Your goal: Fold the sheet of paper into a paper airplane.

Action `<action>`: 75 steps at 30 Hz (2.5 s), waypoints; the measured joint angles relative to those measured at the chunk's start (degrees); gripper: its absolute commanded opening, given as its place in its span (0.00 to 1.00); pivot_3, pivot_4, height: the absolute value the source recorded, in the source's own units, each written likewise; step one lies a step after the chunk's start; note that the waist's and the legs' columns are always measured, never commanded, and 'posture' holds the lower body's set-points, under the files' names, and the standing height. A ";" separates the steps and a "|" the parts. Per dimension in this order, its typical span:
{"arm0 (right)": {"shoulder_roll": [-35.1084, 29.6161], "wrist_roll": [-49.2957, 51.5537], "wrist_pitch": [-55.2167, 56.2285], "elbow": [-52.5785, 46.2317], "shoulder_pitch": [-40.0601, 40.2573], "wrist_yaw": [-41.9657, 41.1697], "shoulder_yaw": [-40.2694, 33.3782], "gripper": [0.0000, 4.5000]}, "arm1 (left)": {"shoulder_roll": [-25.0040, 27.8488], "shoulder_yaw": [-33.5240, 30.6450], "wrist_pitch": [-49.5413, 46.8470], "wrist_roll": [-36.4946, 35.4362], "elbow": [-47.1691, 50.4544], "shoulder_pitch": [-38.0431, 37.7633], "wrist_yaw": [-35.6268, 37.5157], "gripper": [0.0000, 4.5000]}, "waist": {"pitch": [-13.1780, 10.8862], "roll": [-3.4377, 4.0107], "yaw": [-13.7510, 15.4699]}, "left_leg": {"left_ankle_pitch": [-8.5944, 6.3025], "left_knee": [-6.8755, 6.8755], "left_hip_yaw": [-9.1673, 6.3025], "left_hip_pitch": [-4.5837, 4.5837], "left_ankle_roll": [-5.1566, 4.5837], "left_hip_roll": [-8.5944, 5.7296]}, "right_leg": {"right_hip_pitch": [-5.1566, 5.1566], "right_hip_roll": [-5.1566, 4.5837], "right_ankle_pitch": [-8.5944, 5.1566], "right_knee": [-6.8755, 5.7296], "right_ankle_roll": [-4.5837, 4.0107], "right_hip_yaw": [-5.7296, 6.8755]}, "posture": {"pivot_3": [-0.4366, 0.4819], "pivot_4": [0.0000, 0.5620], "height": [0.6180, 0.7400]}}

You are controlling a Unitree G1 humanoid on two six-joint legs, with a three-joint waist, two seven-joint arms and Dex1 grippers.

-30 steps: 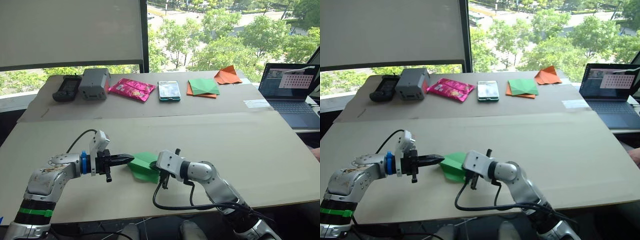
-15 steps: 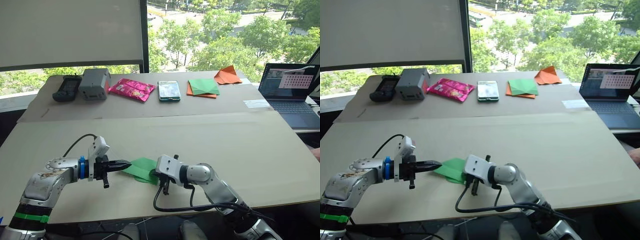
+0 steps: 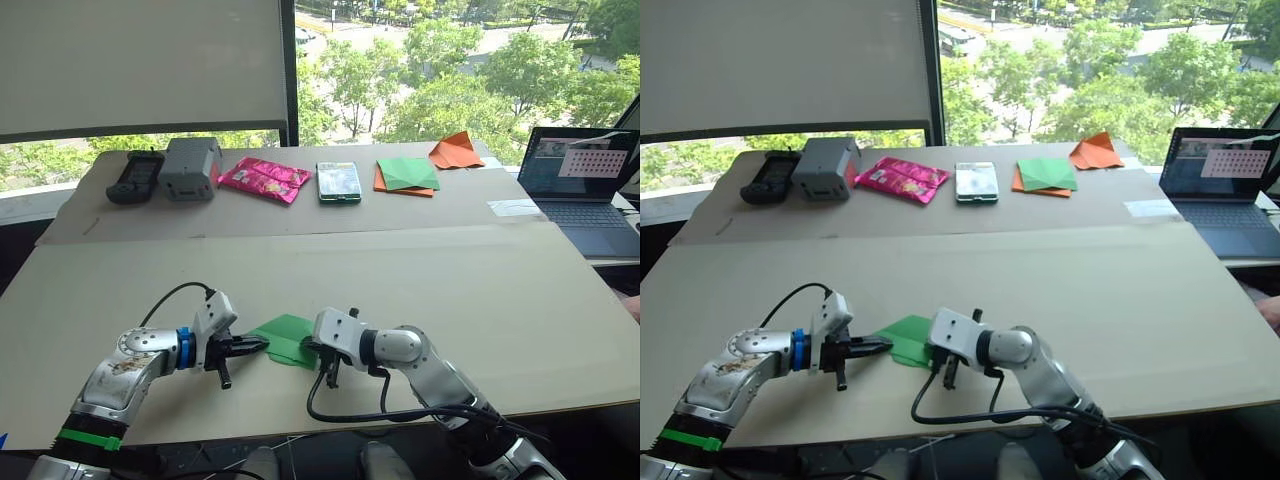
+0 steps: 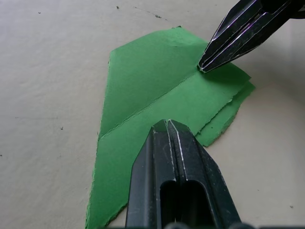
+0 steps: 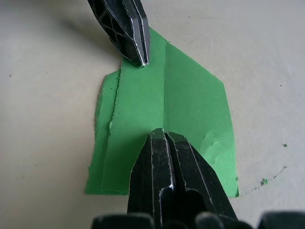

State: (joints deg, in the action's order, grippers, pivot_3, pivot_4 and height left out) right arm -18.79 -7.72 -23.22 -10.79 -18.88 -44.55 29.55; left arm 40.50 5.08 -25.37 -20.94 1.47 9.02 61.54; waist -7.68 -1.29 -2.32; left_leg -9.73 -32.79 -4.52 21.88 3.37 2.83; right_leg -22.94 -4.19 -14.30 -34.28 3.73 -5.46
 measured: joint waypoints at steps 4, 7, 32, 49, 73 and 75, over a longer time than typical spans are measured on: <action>2.44 3.43 -4.34 -2.92 0.13 1.14 -3.99 0.26 | -0.04 0.01 0.36 0.13 -0.08 0.00 0.10 0.00 | 0.00 0.01 0.02 | 0.00 0.00 0.00 0.03 0.00 0.00 | -0.01 0.00 0.00 -0.01 0.00 0.00 | 0.48 0.27 0.93; 4.17 7.46 -9.58 -7.34 0.13 2.36 -8.61 0.50 | -0.04 0.02 0.35 0.23 -0.06 0.00 0.31 0.00 | 0.03 0.02 0.03 | 0.00 0.00 0.00 0.01 -0.01 0.00 | 0.01 0.00 0.00 -0.07 0.00 0.00 | 0.48 0.27 0.93; 8.42 27.03 -38.72 -10.51 6.03 11.17 -19.77 0.57 | 0.02 -0.10 0.23 0.20 1.18 -0.69 0.56 0.00 | 0.04 0.06 -0.13 | -0.15 0.00 0.00 0.08 0.24 0.00 | -0.10 -0.02 0.00 -0.07 0.00 0.00 | 0.48 0.27 0.93; 11.73 30.61 -37.18 -5.57 3.98 14.60 -20.45 0.57 | 0.84 -1.59 -1.18 -0.45 2.93 -0.96 0.50 0.00 | 0.03 0.06 -0.26 | -0.15 0.01 0.00 0.09 0.24 0.01 | -0.13 -0.01 0.00 -0.07 0.00 0.00 | 0.48 0.27 0.93; 3.46 24.20 -18.01 -6.26 5.67 10.69 -11.35 0.00 | 1.77 -1.24 -1.22 0.48 3.32 -1.76 1.00 0.00 | 0.00 0.12 -0.25 | -0.22 0.02 0.00 0.14 0.35 0.01 | -0.15 -0.03 0.00 0.10 0.00 0.01 | 0.48 0.27 0.93; -0.31 18.69 -8.85 -6.18 6.64 8.92 -6.11 0.00 | 1.77 -1.34 -1.79 0.33 3.68 -2.05 0.95 0.00 | 0.00 0.11 -0.23 | -0.25 0.02 0.01 0.13 0.40 0.01 | -0.13 -0.06 -0.01 0.16 0.00 0.02 | 0.48 0.27 0.93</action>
State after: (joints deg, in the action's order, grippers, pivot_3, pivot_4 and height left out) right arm -19.10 10.96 -32.07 -16.97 -12.24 -35.62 23.44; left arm 42.27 3.74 -27.16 -20.61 5.15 6.97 62.49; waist -7.69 -1.18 -2.56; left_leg -9.98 -32.77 -4.50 22.00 3.77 2.84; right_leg -23.07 -4.25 -14.31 -34.12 3.74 -5.44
